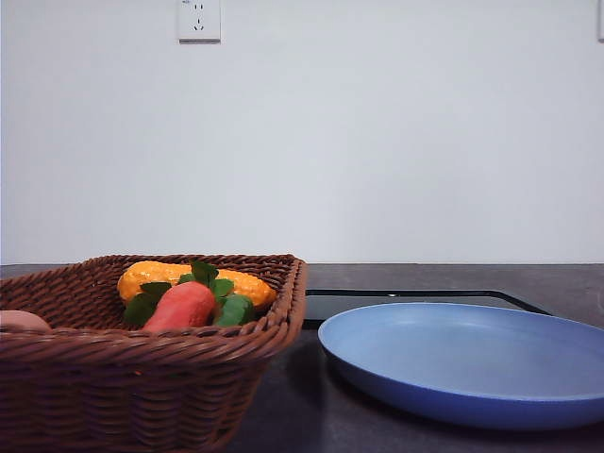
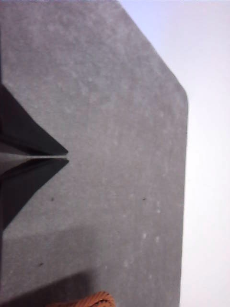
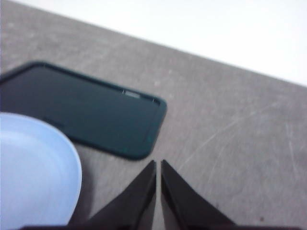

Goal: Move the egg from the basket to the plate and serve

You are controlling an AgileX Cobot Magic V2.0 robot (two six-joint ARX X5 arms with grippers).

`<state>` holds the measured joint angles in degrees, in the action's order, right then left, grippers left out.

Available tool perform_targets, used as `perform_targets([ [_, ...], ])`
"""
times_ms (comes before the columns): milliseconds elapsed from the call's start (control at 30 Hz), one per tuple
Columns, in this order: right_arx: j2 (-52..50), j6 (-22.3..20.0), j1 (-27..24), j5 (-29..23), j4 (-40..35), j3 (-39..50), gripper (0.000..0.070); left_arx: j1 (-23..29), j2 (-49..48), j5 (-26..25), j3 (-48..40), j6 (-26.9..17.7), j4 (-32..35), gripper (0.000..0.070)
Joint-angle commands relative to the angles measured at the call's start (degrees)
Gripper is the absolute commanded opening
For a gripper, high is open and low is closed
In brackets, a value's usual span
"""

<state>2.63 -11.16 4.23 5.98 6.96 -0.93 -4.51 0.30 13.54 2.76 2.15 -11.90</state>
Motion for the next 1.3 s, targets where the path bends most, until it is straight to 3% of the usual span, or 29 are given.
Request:
perform_targets([
  [0, -0.2, -0.37, 0.13, -0.02, -1.66, 0.13, 0.0, 0.04, -0.13, -0.02, -0.26, -1.44, 1.73, 0.0],
  [133, -0.2, 1.68, 0.13, 0.03, -4.5, 0.13, 0.0, 0.04, -0.13, -0.02, -0.26, -1.21, 2.21, 0.0],
  [233, -0.2, 8.49, 0.13, 0.22, -6.99, 0.13, 0.0, 0.04, -0.13, -0.04, -0.26, 1.71, 3.16, 0.0],
  [333, -0.2, 22.24, 0.13, 0.24, -7.35, 0.02, 0.0, 0.04, -0.13, -0.02, -0.26, 8.46, 4.66, 0.0],
  [400, -0.2, 29.29, 0.13, 0.22, -7.77, 0.02, 0.0, 0.04, -0.13, -0.04, -0.26, 14.64, 4.76, 0.0],
  [600, -0.2, 35.91, 0.13, 0.23, -8.06, -0.04, 0.0, 0.04, -0.13, -0.04, -0.26, 28.06, 4.63, 0.0],
  [700, -0.17, 39.87, 0.13, 0.2, -4.69, -1.05, 0.0, 0.04, -0.13, -2.68, -0.13, 30.93, 4.28, 0.0],
  [833, -0.07, 40.74, 0.13, 0.2, 0.97, -3.58, 0.0, 0.04, 0.57, -9.32, 1.17, 30.91, 3.94, 0.0],
  [1100, 5.44, 40.37, 0.13, 0.5, 6.88, -10.22, 0.0, 0.04, 9.98, -16.3, 7.42, 30.05, 2.08, 0.0],
  [1267, 11.56, 34.88, 0.13, 0.63, 8.43, -16.13, 0.0, 0.0, 20.83, -20.98, 13.61, 25.28, 2.03, 0.0],
])
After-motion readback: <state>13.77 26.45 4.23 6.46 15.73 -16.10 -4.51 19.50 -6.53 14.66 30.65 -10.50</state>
